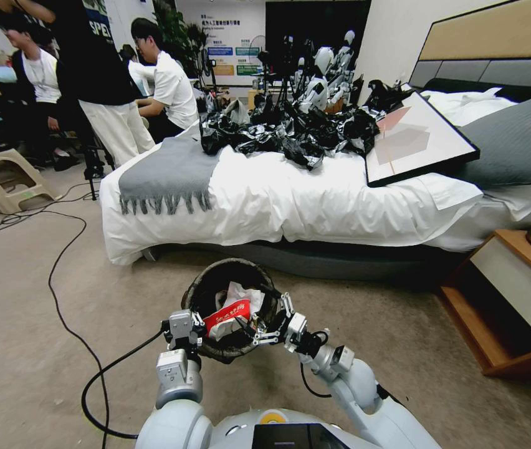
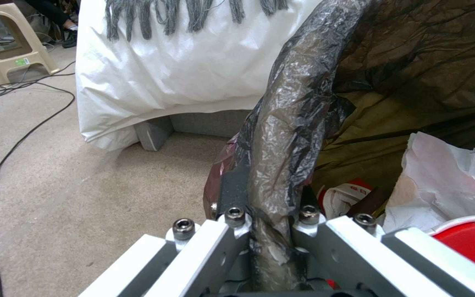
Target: Pick up the trash bin, then pick up the garbage from the floor and place it into the trash bin.
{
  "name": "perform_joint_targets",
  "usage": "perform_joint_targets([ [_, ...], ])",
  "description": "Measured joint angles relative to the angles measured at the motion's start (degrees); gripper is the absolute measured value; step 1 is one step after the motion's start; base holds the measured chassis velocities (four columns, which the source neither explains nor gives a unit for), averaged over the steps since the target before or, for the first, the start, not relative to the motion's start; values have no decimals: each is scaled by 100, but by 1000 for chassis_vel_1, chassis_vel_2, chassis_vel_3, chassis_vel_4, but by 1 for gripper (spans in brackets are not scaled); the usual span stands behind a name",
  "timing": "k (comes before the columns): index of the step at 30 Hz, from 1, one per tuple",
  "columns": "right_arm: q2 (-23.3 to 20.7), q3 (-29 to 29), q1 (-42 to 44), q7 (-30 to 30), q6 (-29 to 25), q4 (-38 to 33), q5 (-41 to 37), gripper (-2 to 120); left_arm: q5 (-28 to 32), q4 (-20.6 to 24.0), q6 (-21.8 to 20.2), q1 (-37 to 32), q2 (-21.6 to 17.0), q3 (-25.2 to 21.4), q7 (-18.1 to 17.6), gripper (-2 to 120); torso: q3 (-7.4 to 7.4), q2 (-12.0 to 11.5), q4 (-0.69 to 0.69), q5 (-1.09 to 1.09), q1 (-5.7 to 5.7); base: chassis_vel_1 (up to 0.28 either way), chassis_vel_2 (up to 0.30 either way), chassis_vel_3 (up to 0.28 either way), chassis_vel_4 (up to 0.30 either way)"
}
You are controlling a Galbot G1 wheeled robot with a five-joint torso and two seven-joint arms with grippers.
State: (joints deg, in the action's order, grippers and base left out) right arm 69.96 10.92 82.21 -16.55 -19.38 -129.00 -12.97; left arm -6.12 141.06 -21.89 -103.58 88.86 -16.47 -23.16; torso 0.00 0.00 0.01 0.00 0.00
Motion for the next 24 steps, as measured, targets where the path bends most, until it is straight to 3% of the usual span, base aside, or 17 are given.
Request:
perform_joint_targets([
  [3,274,301,257,777,67,-254,235,100,0,0,0,0,0,0,0,0,0,0,-1,0,0,0,0,0,0],
  [9,580,711,678,1339,-132,-156,519,100,0,0,0,0,0,0,0,0,0,0,-2,1,0,0,0,0,0],
  [24,917,1063,1158,1514,-519,150,742,100,0,0,0,0,0,0,0,0,0,0,0,1,0,0,0,0,0],
])
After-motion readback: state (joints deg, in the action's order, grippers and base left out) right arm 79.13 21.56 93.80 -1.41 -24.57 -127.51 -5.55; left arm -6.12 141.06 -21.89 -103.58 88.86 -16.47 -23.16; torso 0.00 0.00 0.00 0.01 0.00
